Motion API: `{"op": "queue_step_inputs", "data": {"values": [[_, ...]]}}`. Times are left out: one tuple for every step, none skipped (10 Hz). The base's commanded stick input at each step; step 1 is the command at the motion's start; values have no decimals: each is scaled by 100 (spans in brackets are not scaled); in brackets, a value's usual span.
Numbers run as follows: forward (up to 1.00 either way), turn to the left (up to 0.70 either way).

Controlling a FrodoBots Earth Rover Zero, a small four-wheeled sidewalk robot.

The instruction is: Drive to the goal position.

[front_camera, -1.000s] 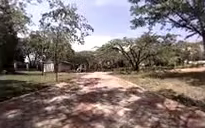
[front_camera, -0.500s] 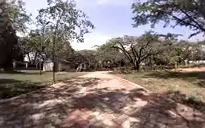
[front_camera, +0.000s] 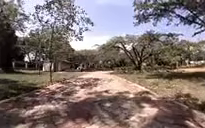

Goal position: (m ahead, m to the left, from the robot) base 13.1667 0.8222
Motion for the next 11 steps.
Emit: {"op": "queue_step_inputs", "data": {"values": [[70,0],[70,0],[70,0],[70,0],[70,0],[70,0],[70,0],[70,0],[70,0],[70,0],[70,0]]}}
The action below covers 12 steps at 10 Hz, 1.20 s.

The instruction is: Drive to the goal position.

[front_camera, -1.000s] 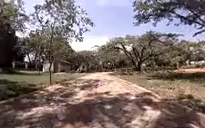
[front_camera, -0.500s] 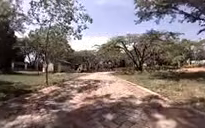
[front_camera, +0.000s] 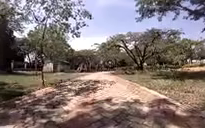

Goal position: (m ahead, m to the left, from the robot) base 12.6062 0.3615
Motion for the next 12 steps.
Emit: {"op": "queue_step_inputs", "data": {"values": [[70,0],[70,0],[70,0],[70,0],[70,0],[70,0],[70,0],[70,0],[70,0],[70,0],[70,0],[70,0]]}}
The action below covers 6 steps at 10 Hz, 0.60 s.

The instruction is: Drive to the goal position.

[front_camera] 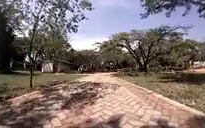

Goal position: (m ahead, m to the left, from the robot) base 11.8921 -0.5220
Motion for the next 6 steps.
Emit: {"op": "queue_step_inputs", "data": {"values": [[70,0],[70,0],[70,0],[70,0],[70,0],[70,0]]}}
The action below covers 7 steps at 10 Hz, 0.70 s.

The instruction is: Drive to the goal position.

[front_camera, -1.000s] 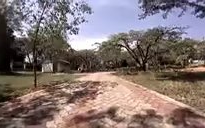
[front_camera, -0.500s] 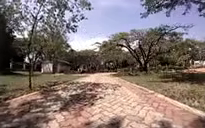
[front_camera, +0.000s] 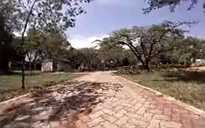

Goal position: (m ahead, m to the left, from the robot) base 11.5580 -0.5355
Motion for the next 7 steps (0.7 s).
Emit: {"op": "queue_step_inputs", "data": {"values": [[70,0],[70,0],[70,0],[70,0],[70,0],[70,0],[70,0]]}}
